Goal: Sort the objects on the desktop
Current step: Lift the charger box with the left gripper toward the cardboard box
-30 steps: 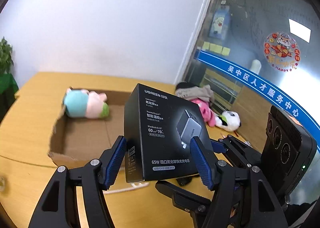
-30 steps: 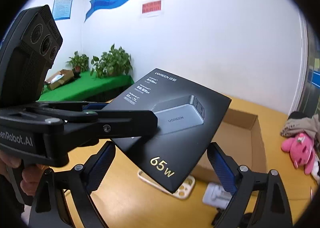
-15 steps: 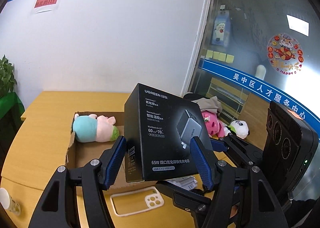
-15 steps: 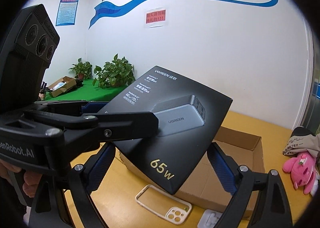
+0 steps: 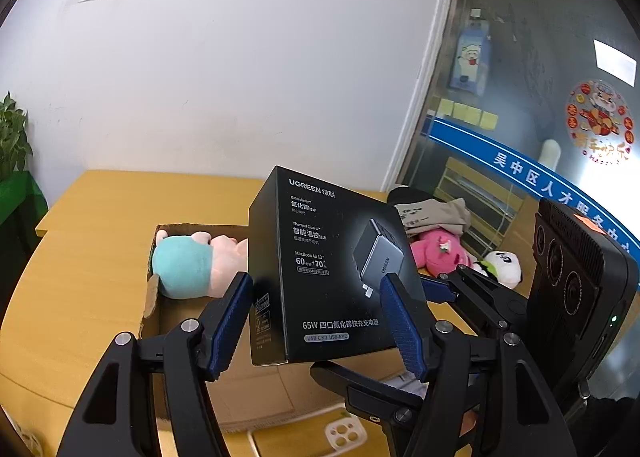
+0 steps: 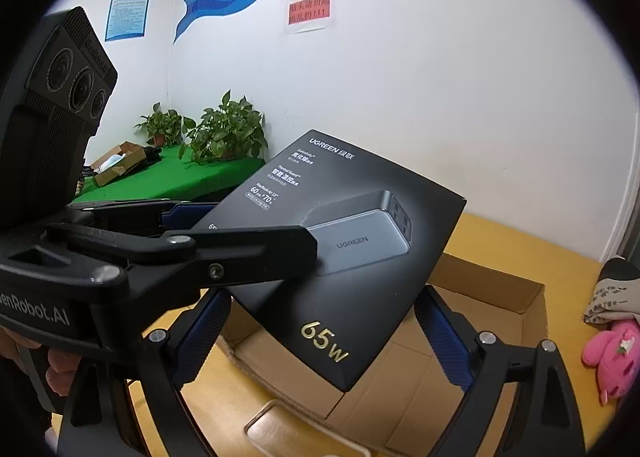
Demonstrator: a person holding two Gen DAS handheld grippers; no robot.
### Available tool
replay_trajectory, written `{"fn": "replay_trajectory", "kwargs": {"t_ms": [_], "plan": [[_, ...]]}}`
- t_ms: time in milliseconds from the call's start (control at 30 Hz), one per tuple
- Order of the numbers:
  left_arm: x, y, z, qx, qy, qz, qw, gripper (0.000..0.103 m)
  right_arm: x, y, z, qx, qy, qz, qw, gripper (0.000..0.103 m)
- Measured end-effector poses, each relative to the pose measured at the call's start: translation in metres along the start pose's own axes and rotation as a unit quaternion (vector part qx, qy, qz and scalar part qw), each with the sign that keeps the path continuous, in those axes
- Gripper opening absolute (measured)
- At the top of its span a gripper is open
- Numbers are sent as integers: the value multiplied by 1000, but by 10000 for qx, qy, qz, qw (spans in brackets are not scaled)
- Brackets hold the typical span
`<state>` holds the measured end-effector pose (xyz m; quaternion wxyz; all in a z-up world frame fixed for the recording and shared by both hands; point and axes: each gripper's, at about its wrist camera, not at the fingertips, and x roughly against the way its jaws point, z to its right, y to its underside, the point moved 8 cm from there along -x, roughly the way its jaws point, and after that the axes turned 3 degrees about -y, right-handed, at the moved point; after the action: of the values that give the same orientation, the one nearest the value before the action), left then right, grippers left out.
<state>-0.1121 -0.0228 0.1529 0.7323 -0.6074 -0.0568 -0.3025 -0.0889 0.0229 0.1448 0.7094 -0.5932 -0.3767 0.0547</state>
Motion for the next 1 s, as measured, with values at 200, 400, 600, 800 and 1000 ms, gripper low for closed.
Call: {"fn": "replay_trajectory", "kwargs": {"t_ms": [200, 400, 600, 800, 1000], "plan": [[-35, -12, -24, 150, 62, -108, 9998, 69, -31, -1, 15, 47, -30, -134, 9999, 93], [-82, -37, -25, 364, 395, -113, 9985, 69, -49, -11, 52, 93, 170, -199, 9996, 93], [-143, -57, 1, 197, 428, -252, 9986, 69, -67, -20, 107, 277, 413, -434, 9978, 93], [-211, -53, 11, 240, 359, -607, 9972, 69, -96, -3, 162, 154, 411, -787, 9959, 93], [-283, -12, 10, 442, 269, -1293, 9903, 69, -137, 49, 204, -57, 218, -1424, 9895, 93]]}}
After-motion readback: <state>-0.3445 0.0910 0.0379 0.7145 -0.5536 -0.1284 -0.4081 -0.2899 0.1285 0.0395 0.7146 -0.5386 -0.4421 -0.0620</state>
